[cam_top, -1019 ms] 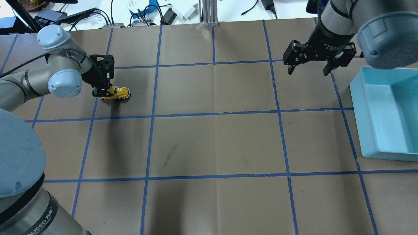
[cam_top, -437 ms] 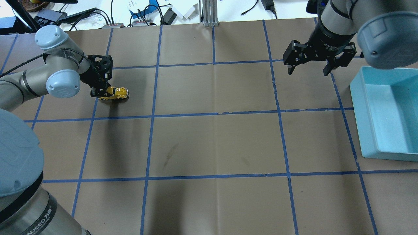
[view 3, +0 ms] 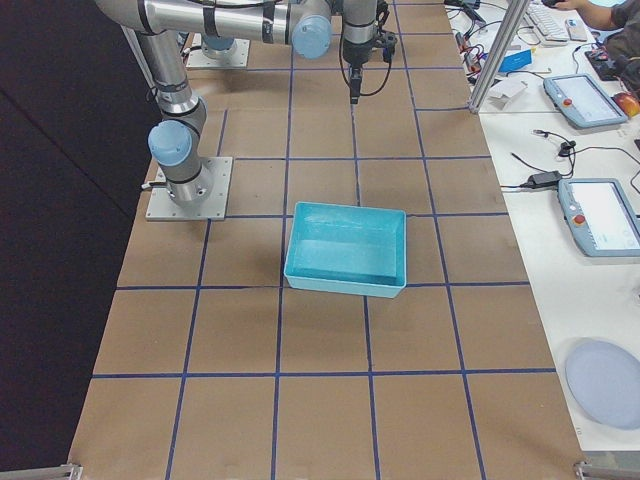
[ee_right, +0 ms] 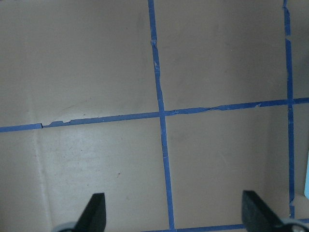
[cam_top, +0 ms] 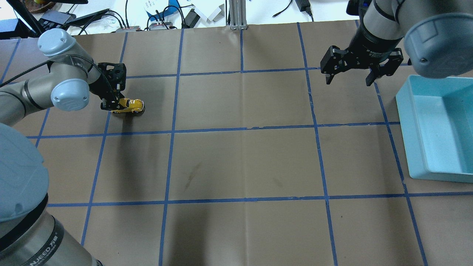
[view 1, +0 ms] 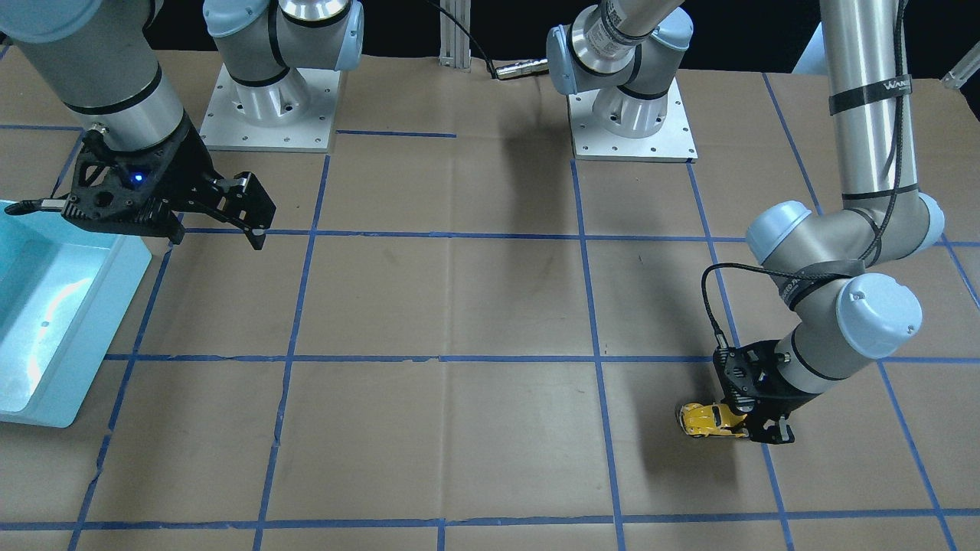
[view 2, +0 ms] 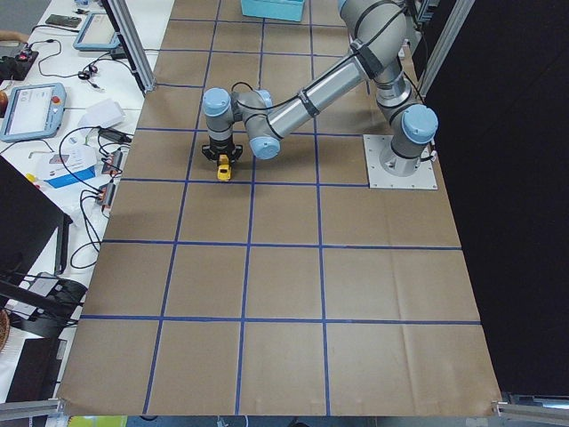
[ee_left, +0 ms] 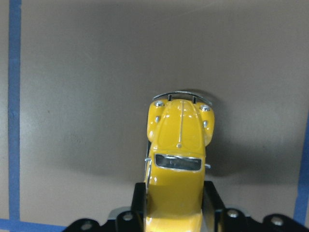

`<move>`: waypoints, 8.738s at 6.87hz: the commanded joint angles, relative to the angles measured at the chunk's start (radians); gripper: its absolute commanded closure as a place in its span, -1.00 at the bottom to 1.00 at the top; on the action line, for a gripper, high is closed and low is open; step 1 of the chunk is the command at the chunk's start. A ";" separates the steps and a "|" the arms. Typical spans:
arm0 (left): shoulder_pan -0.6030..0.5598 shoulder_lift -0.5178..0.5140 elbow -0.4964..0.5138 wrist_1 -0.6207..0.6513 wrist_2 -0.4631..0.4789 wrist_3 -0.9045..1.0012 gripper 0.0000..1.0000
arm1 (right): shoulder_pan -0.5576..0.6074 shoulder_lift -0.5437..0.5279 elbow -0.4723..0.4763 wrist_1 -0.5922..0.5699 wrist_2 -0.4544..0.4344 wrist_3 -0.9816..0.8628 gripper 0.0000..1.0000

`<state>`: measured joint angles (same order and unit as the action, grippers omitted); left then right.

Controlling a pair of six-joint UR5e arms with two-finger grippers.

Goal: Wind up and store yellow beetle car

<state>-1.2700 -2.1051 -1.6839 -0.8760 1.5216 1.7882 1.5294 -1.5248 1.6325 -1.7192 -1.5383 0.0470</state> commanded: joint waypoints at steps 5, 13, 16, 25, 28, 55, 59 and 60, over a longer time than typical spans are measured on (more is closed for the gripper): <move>0.020 -0.001 0.000 -0.001 0.000 0.020 1.00 | 0.000 0.000 0.000 0.001 0.001 0.001 -1.00; 0.027 -0.001 0.000 -0.001 0.000 0.039 1.00 | -0.002 0.000 0.017 -0.016 -0.002 -0.003 -1.00; 0.046 -0.001 0.000 -0.001 0.000 0.062 1.00 | -0.002 0.000 0.018 -0.016 -0.002 -0.001 -1.00; -0.006 0.165 0.036 -0.296 0.003 -0.208 -1.00 | -0.002 0.000 0.018 -0.017 0.000 -0.001 -1.00; -0.159 0.312 0.094 -0.518 0.006 -0.754 -1.00 | -0.002 0.000 0.018 -0.017 0.000 -0.001 -1.00; -0.285 0.442 0.242 -0.741 0.057 -1.813 -1.00 | -0.308 0.362 0.082 -0.421 0.113 -1.561 -1.00; -0.284 0.442 0.242 -0.739 0.057 -1.813 -1.00 | -0.337 0.419 0.118 -0.574 0.122 -1.616 -1.00; -0.282 0.442 0.242 -0.739 0.057 -1.813 -1.00 | -0.356 0.422 0.128 -0.573 0.122 -1.657 -1.00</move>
<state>-1.5535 -1.6629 -1.4419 -1.6155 1.5781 -0.0246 1.1953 -1.1139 1.7528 -2.2852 -1.4162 -1.5747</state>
